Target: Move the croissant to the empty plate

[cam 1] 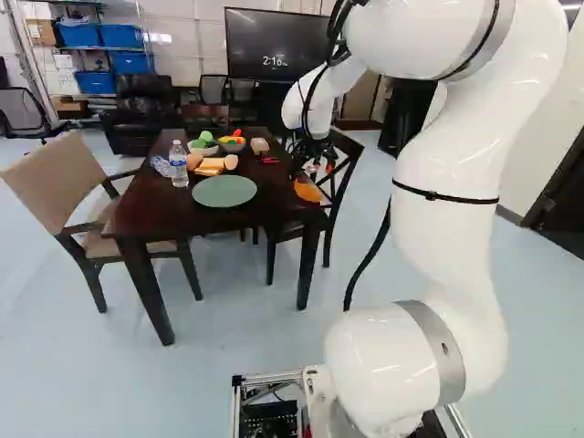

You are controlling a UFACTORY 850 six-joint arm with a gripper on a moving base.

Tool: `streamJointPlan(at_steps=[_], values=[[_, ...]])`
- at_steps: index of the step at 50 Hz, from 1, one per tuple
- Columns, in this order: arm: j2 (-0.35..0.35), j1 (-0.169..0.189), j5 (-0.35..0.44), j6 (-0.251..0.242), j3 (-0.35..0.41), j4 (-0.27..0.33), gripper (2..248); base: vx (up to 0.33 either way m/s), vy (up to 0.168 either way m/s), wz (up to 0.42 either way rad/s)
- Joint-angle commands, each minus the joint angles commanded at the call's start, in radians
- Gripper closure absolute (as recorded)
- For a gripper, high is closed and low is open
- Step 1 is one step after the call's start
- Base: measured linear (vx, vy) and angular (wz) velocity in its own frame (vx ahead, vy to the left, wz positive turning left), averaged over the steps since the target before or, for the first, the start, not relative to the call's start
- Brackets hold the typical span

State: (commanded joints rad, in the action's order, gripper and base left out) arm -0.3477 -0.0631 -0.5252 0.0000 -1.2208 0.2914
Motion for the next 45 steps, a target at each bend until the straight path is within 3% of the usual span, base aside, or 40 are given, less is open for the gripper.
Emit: streamJointPlan(at_steps=[19, 45], values=[[-0.059, -0.012, 0.000, 0.000, -0.022, 0.000, 3, 0.000, 0.000, 0.000], [-0.059, -0.012, 0.000, 0.000, -0.022, 0.000, 3, 0.000, 0.000, 0.000]])
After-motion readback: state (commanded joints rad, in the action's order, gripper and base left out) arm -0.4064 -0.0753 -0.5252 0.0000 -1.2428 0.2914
